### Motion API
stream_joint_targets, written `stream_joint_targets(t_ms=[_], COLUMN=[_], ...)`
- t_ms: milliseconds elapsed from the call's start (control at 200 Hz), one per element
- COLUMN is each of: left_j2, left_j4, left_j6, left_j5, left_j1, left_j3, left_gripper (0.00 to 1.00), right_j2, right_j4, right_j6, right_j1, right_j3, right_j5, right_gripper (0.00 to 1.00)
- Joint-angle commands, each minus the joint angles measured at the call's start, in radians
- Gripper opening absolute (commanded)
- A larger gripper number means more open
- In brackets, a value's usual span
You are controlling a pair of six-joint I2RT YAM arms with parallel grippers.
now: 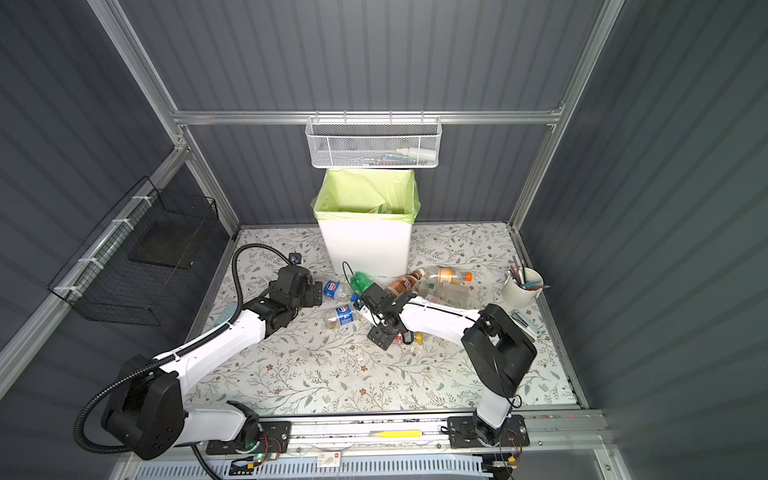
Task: Throw the plastic bottles in the bin
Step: 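Grasp a clear bottle with the right gripper while left gripper lowers to the pile, then lift the clear bottle with the right gripper over the bin and release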
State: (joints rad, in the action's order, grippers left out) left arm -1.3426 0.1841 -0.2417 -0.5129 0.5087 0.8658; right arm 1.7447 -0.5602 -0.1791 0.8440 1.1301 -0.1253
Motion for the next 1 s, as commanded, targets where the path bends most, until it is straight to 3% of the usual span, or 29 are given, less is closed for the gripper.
stream_joint_targets(t_ms=[0, 150, 295, 560, 710, 856, 996], left_j2=[0.024, 0.022, 0.025, 0.017, -0.023, -0.06, -0.084], left_j4=[0.007, 0.007, 0.013, 0.003, 0.011, 0.011, 0.0], left_j6=[-0.007, -0.007, -0.007, 0.021, 0.054, 0.071, 0.083], left_j5=[0.0, 0.0, 0.0, 0.031, 0.066, 0.106, 0.163], left_j1=[-0.002, -0.002, -0.002, -0.003, -0.002, -0.002, -0.001], left_j3=[-0.019, -0.022, -0.025, -0.021, 0.008, 0.028, 0.042], left_gripper=[1.0, 1.0, 1.0, 1.0, 1.0, 1.0, 1.0], right_j2=[0.023, 0.05, 0.024, -0.251, -0.412, -0.485, -0.43], right_j4=[-0.064, -0.091, -0.094, 0.025, 0.279, 0.509, 0.567], right_j6=[-0.02, -0.041, -0.055, -0.126, -0.253, -0.322, -0.166], right_j1=[0.008, 0.015, 0.013, -0.015, -0.019, -0.042, -0.188], right_j3=[0.034, 0.064, 0.083, 0.237, 0.364, 0.461, 0.578], right_j5=[-0.03, -0.028, -0.059, -0.175, -0.233, -0.172, -0.006], right_gripper=[0.71, 0.68, 0.55, 0.54, 0.55, 0.58, 0.58])
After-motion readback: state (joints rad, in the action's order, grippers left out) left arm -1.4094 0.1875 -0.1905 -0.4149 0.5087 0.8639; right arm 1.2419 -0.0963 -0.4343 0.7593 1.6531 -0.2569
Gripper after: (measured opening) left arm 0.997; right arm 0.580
